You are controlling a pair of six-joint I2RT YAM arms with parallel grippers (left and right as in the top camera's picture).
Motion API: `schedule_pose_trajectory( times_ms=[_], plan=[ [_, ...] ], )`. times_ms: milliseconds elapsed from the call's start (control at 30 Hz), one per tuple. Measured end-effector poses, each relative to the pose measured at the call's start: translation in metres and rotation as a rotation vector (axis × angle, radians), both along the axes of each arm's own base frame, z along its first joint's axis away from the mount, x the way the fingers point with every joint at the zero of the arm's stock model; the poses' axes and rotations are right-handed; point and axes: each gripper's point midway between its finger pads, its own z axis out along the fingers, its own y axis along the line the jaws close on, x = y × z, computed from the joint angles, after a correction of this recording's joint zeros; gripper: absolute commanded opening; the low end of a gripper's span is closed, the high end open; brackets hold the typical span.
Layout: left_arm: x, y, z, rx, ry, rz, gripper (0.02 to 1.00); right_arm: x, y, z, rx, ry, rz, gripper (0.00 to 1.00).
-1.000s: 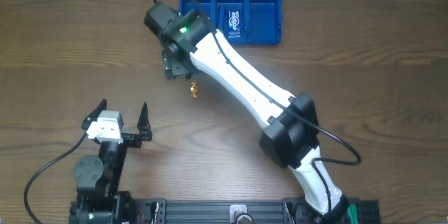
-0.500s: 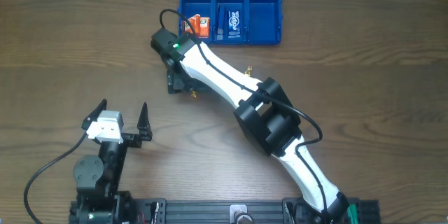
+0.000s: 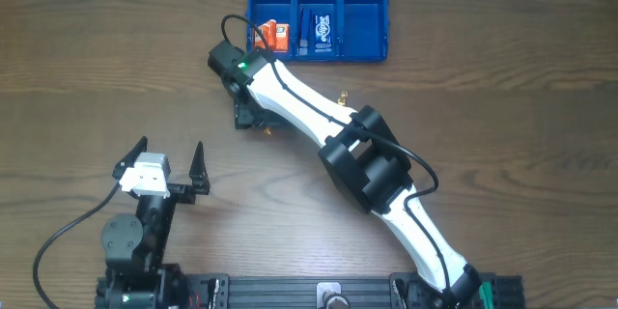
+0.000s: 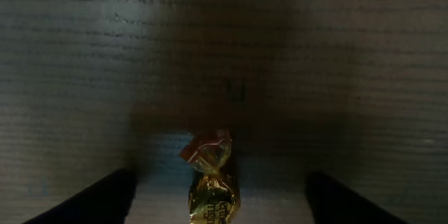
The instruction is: Sort Candies Into Trays
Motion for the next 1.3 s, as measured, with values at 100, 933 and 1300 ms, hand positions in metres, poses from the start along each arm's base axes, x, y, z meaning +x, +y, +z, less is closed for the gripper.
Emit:
schedule_pose_trajectory(
  times_ms=[100, 933, 1300],
  plan=[
    [0.0, 0.0, 0.0, 0.0, 0.0, 0.0, 0.998, 0.0, 0.0, 0.0, 0.0, 0.001, -0.006, 0.492],
    [0.0, 0.0, 0.0, 0.0, 0.0, 0.0, 0.998, -0.001, 0.0, 0.002, 0.002, 0.003, -0.009, 0.038],
    [0.0, 0.0, 0.0, 0.0, 0.0, 0.0, 0.998, 0.069, -0.057, 0.182, 0.12, -0.402, -0.09, 0.038]
  ],
)
